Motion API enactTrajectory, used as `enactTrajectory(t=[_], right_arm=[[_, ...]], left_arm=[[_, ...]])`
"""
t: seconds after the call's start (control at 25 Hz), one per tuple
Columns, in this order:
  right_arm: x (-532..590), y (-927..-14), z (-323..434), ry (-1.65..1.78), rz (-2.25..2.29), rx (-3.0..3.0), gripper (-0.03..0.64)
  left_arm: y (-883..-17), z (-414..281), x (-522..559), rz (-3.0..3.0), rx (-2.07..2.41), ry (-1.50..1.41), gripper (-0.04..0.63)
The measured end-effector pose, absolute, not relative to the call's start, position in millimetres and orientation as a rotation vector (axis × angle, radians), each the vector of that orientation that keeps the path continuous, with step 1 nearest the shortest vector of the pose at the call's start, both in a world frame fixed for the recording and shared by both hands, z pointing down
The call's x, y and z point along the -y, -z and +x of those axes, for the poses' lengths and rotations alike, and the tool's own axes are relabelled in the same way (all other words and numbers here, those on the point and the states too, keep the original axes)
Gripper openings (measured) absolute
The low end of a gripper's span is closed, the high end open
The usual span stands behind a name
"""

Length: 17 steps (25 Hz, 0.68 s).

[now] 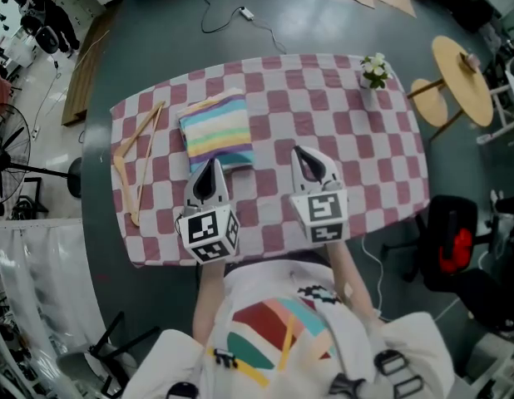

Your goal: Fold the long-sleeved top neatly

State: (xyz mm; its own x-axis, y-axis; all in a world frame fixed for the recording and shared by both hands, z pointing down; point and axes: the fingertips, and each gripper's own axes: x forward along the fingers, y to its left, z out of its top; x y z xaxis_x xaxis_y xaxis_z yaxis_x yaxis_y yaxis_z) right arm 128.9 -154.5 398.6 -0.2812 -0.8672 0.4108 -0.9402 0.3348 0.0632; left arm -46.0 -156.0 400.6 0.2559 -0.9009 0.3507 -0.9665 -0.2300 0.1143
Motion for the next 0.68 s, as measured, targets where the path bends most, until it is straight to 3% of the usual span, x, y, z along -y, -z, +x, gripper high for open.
enactTrajectory(t=[0.68], right_arm=[[156.4,-399.7,126.2,-0.264,1.598,2.226,0.006]], left_arm=[[-399.0,-59.5,159.2,2.213,1.734,-0.292,0.006]])
